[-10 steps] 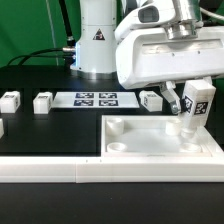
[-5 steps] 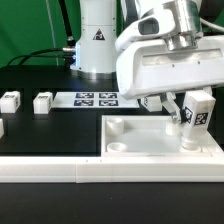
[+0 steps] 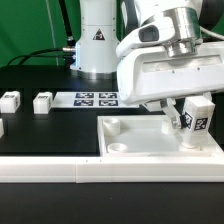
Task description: Assemble square table
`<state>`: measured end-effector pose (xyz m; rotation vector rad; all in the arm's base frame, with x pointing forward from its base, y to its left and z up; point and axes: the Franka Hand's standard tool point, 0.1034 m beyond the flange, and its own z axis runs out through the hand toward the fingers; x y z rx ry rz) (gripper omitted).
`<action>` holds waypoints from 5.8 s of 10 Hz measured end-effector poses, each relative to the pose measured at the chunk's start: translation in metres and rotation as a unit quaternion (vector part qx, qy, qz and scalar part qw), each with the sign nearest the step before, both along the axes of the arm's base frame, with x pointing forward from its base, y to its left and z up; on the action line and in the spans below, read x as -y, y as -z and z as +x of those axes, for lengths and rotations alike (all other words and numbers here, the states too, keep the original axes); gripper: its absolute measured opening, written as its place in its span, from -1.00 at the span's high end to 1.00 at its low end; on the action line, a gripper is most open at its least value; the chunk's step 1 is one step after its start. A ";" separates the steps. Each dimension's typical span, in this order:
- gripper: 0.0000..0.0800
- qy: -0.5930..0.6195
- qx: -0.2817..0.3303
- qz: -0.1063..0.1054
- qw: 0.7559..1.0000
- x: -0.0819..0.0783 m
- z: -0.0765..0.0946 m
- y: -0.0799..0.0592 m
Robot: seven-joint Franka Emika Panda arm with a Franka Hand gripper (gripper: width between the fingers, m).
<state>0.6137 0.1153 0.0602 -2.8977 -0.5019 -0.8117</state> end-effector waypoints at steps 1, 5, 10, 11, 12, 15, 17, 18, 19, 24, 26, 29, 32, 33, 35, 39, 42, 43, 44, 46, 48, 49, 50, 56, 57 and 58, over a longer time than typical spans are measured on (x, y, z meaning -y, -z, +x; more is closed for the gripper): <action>0.28 0.002 0.010 0.001 1.000 0.000 0.001 0.001; 0.28 0.007 0.025 0.002 1.000 0.002 -0.003 0.008; 0.26 0.005 0.013 0.002 1.000 0.001 -0.005 0.010; -0.22 0.005 0.013 0.002 1.000 0.001 -0.005 0.010; -0.22 0.005 0.013 0.002 1.000 0.001 -0.006 0.010; -0.60 0.005 0.014 0.001 1.000 0.002 -0.006 0.005; -0.62 0.002 0.015 -0.002 1.000 0.002 -0.004 -0.011; -0.62 -0.001 0.011 -0.003 1.000 0.001 -0.002 -0.020; -0.62 -0.004 0.012 -0.004 1.000 -0.002 0.000 -0.029; -0.62 -0.012 -0.031 -0.006 0.999 -0.006 -0.003 -0.024; -0.62 -0.001 -0.078 -0.004 0.997 -0.008 0.008 -0.029; -0.62 0.003 -0.159 -0.010 0.987 -0.008 0.009 -0.033; -0.62 -0.011 -0.259 -0.026 0.965 -0.002 -0.004 -0.029; -0.62 -0.014 -0.284 -0.028 0.958 -0.002 -0.006 -0.029; -0.62 -0.013 -0.285 -0.027 0.958 -0.003 -0.003 -0.028; -0.62 -0.013 -0.284 -0.026 0.958 -0.004 -0.002 -0.027; -0.62 0.001 -0.263 -0.021 0.965 -0.011 0.006 -0.031; -0.62 0.003 -0.256 -0.020 0.966 -0.011 0.009 -0.033; -0.62 0.006 -0.248 -0.018 0.969 -0.009 0.013 -0.035; -0.62 -0.005 -0.230 -0.021 0.973 -0.002 0.013 -0.028; -0.19 -0.006 -0.234 -0.022 0.972 0.000 0.009 -0.024; -0.19 -0.007 -0.236 -0.023 0.972 -0.001 0.008 -0.024; 0.16 -0.007 -0.236 -0.023 0.972 -0.001 0.007 -0.023; 0.27 0.033 -0.242 -0.011 0.970 0.001 0.008 -0.023; 0.27 0.080 -0.243 0.002 0.967 0.002 0.009 -0.022; 0.27 0.112 -0.245 0.011 0.963 0.002 0.009 -0.022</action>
Offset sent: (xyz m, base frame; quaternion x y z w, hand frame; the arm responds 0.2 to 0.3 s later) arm -0.0113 0.0039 -0.0143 0.0061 0.0233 0.0137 0.9996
